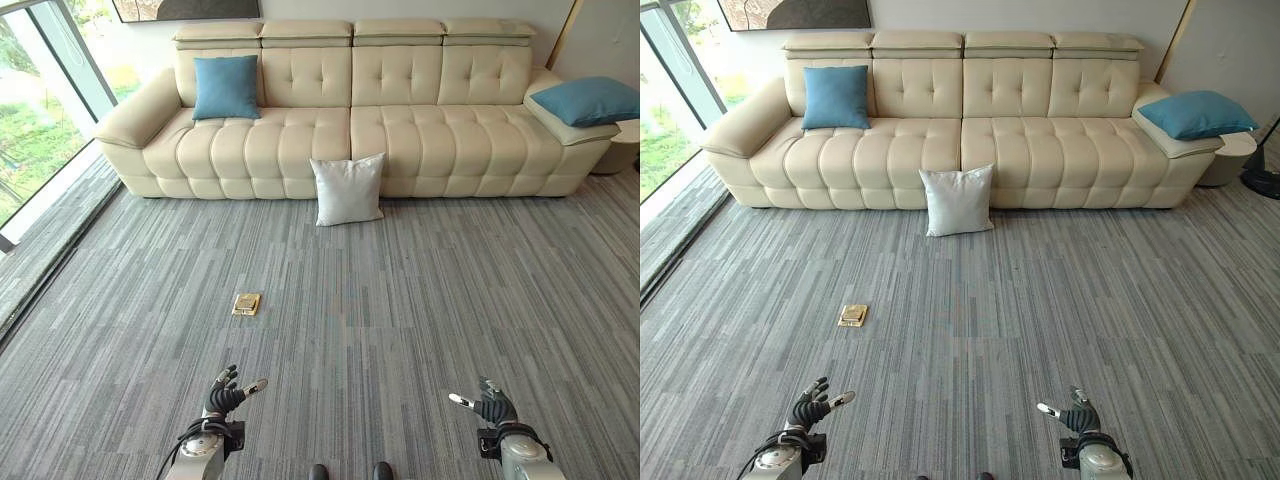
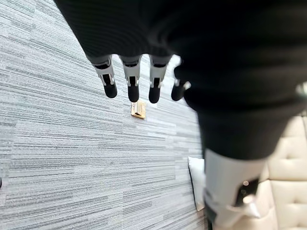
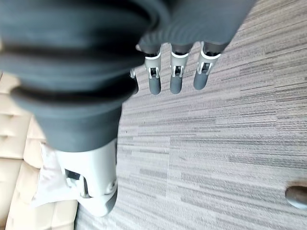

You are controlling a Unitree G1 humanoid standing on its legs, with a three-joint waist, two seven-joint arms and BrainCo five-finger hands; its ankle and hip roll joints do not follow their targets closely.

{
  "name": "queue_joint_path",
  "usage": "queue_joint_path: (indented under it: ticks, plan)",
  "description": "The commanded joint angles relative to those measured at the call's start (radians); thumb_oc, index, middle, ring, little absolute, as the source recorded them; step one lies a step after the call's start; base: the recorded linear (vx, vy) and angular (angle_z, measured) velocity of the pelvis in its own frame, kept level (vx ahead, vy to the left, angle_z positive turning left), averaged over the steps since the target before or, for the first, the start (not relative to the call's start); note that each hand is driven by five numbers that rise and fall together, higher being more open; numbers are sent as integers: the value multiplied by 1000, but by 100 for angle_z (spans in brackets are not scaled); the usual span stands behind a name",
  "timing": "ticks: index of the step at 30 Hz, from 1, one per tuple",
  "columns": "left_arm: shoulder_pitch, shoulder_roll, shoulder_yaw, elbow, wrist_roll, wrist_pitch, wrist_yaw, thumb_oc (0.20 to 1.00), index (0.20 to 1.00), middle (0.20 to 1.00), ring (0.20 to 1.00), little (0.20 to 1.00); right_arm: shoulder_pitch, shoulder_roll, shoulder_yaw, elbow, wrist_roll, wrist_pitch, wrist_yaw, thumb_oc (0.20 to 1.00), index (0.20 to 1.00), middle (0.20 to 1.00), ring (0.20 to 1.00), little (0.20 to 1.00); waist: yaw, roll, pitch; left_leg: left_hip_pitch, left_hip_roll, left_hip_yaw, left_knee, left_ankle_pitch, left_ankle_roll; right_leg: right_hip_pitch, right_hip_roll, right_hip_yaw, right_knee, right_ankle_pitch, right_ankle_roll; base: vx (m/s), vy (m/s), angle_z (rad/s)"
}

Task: Pick up all the scattered cushions and arrange them neatly on the sofa.

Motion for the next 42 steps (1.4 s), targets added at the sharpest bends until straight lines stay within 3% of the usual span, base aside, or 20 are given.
queue_joint_path:
  ticks: [1,29,42]
  plan:
    - [-38,34,26,9,-9,-42,11,1000,1000,1000,1000,1000,-43,-9,-20,-32,7,-38,-20,1000,1000,1000,1000,1000,-8,-20,-13,34,84,-19,-1,-81,-114,35,-91,8,1,-120,111,0,0,0]
    - [-29,29,10,8,-2,-29,9,1000,1000,1000,1000,1000,-28,-7,4,-55,0,-31,-16,1000,1000,1000,1000,1000,-2,-17,16,26,80,-33,-1,-87,-110,33,-93,-3,1,-132,112,11,2,0]
    - [-22,29,10,-16,-9,-25,14,1000,1000,1000,1000,1000,-33,-10,20,-70,-12,-28,-16,1000,1000,1000,1000,1000,11,-30,44,17,74,-49,-1,-99,-98,28,-87,-3,1,-139,112,36,12,2]
